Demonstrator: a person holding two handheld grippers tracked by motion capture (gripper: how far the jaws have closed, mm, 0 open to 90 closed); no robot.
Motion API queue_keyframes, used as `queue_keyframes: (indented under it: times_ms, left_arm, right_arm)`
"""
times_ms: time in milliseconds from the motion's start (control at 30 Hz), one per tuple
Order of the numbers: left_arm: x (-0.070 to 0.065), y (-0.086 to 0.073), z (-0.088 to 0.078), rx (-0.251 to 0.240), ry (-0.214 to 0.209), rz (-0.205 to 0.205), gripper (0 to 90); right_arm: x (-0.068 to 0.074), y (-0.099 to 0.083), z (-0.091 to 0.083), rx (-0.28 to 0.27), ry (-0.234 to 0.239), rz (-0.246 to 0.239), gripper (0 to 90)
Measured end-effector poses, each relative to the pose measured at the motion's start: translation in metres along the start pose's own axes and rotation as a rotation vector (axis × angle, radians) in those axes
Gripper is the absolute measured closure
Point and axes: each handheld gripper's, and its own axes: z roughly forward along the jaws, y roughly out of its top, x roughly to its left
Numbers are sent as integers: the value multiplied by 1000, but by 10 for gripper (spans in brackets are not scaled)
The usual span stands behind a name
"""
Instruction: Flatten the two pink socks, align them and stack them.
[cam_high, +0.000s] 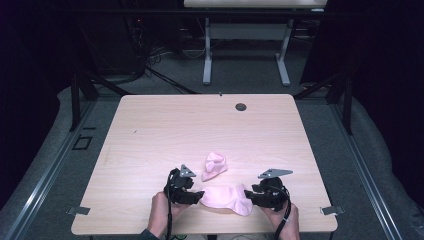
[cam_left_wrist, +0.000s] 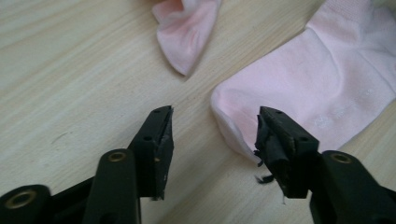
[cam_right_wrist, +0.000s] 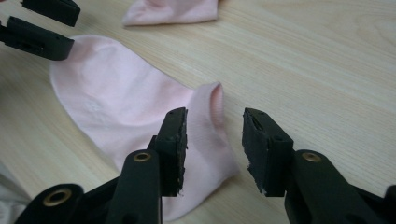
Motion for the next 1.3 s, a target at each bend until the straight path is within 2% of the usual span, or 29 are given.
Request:
queue_keyframes:
  times_ms: [67, 100, 233, 300, 333, 367, 467, 533, 733, 833, 1000, 1133, 1167, 1233, 1300]
  left_arm:
    - [-2, -1, 3, 7, -9, 1, 544]
    - [-2, 0, 4, 12, -13, 3, 577]
    - [-3, 0, 8, 24, -4, 9, 639]
    - [-5, 0, 8, 27, 1, 13, 713]
    - [-5, -1, 9, 27, -1, 15, 713]
    - [-6, -2, 9, 26, -5, 12, 762]
    - [-6, -4, 10, 23, -4, 13, 811]
    - [-8, -6, 9, 16, 5, 19, 874]
    - [-9, -9, 5, 4, 13, 38, 890]
    - [-11, -16, -2, -29, 24, 34, 891]
    - [-14, -25, -12, -55, 32, 30, 891]
    - [-19, -36, -19, -72, 43, 41, 890]
    - [-21, -38, -20, -72, 50, 49, 890]
    - [-25, -44, -22, -65, 50, 57, 890]
    - [-25, -46, -22, -67, 49, 52, 889]
  right_arm:
    - [-1, -1, 3, 12, -17, -14, 631]
    - [-1, -1, 7, 39, -24, -33, 642]
    - [-1, -2, 15, 76, -28, -58, 662]
    - [0, -2, 21, 97, -28, -69, 697]
    - [0, -2, 21, 97, -28, -69, 697]
    - [0, -2, 23, 96, -23, -73, 749]
    - [1, -3, 24, 93, -22, -78, 794]
    - [2, -3, 25, 72, -12, -69, 847]
    - [4, -2, 26, 65, -11, -83, 868]
    - [4, -2, 25, 69, -4, -83, 871]
    - [5, -1, 24, 64, 4, -77, 873]
    - [13, 1, 26, 78, 43, -113, 873]
    - [13, 1, 26, 78, 43, -113, 873]
    - [19, 2, 28, 94, 40, -151, 873]
    - [19, 2, 28, 95, 46, -155, 874]
